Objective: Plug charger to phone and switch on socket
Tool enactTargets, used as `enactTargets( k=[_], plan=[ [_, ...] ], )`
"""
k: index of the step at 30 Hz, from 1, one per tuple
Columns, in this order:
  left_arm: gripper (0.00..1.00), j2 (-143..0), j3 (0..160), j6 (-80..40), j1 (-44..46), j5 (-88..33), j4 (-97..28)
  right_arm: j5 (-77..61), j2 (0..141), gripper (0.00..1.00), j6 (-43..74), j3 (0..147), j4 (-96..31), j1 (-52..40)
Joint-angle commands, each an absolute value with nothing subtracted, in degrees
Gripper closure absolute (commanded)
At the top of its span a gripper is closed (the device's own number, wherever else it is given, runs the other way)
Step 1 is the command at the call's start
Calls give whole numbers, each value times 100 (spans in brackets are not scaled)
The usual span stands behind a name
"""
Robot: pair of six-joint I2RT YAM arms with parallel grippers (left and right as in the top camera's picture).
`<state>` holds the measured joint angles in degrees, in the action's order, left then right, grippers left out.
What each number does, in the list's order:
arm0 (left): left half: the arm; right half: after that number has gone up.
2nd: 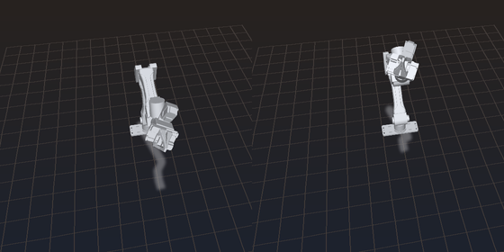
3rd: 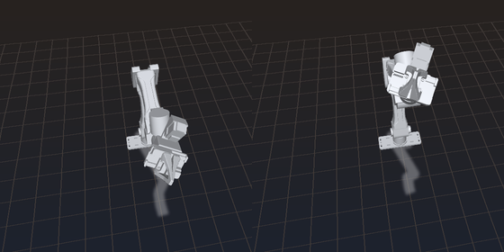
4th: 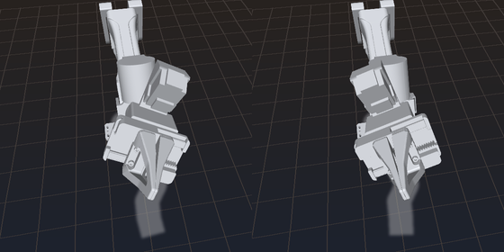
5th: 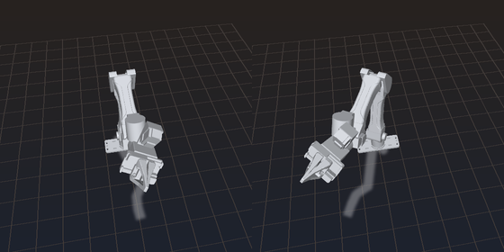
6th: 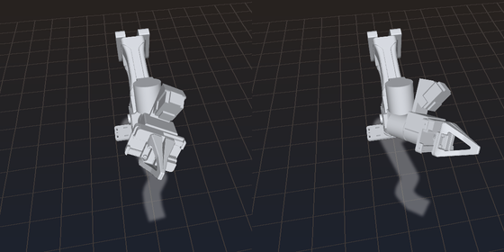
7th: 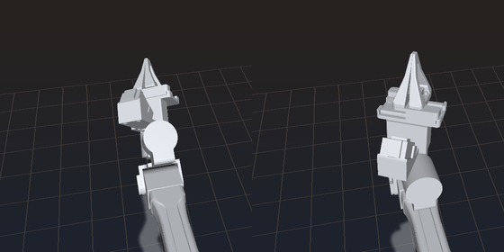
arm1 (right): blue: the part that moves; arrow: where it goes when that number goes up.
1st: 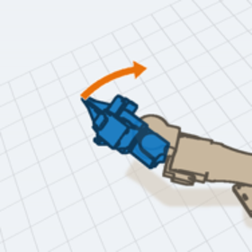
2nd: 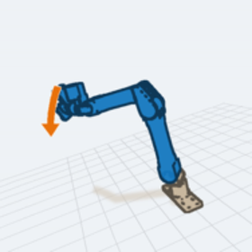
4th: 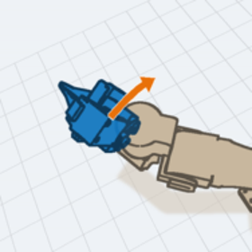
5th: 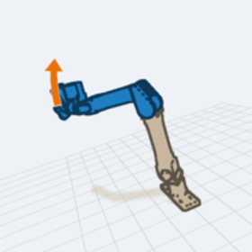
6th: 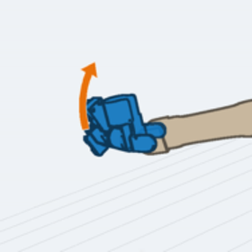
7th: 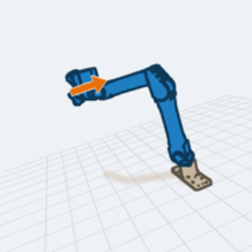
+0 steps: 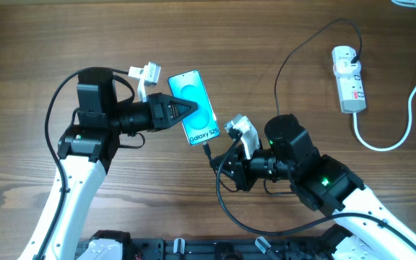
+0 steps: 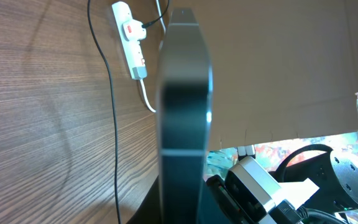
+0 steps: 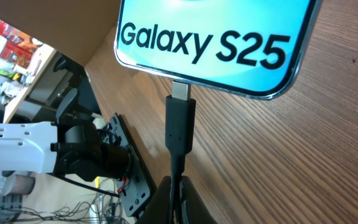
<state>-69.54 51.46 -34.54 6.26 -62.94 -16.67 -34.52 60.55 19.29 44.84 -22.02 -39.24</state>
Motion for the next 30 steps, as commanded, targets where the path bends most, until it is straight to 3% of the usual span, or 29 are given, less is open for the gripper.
enactTargets(
  k=[1,30],
  plan=[
    [96,-6901,5216,-3317,589,-6493,-1653,-3524,6010,96,2032,4560,-2176,-3935],
    [96,-6901,5216,-3020,589,-6298,-1765,-3275,6010,96,2268,4560,-2163,-3935]
  ],
)
